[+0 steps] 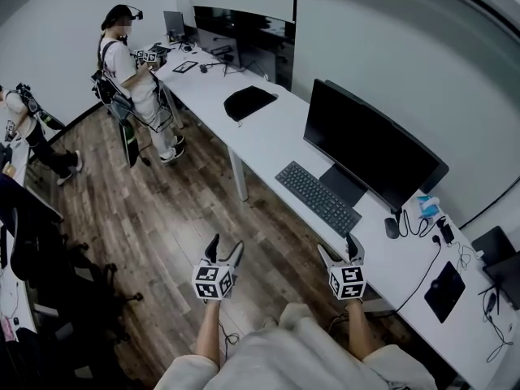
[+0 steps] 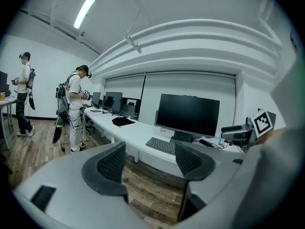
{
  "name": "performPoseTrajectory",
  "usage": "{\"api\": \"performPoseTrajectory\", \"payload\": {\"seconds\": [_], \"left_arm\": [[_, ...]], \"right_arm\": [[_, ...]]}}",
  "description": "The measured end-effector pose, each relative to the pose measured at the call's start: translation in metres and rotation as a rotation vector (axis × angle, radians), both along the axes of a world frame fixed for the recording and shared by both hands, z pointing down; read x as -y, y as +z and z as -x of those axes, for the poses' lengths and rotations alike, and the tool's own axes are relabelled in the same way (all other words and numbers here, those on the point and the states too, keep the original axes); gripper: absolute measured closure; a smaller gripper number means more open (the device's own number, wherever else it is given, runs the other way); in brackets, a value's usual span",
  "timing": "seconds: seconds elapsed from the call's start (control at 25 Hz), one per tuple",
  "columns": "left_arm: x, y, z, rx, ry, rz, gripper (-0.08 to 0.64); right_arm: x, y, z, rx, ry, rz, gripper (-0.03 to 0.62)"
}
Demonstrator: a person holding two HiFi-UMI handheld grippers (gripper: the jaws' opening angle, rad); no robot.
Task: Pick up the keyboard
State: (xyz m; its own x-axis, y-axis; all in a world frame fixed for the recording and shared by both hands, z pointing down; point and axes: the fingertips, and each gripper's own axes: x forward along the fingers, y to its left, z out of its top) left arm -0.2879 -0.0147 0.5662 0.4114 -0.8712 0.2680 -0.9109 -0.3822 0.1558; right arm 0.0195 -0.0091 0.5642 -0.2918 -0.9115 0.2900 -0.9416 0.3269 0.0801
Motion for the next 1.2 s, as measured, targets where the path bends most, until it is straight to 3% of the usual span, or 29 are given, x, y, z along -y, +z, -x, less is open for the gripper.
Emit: {"api": "performPoseTrajectory", "payload": {"seconds": [0.52,1.2], "left_arm": [[0.043,0.013,0.001,0.008,0.001,0.021,0.255],[0.203,0.017,-0.024,0.007,-0.024,0.041,0.255]], "right_arm": [[0.042,0.015,0.002,0.003,-0.008,0.017,0.204],[0.203,0.026,-0.024,0.014,-0.019,0.047,0.209]]}}
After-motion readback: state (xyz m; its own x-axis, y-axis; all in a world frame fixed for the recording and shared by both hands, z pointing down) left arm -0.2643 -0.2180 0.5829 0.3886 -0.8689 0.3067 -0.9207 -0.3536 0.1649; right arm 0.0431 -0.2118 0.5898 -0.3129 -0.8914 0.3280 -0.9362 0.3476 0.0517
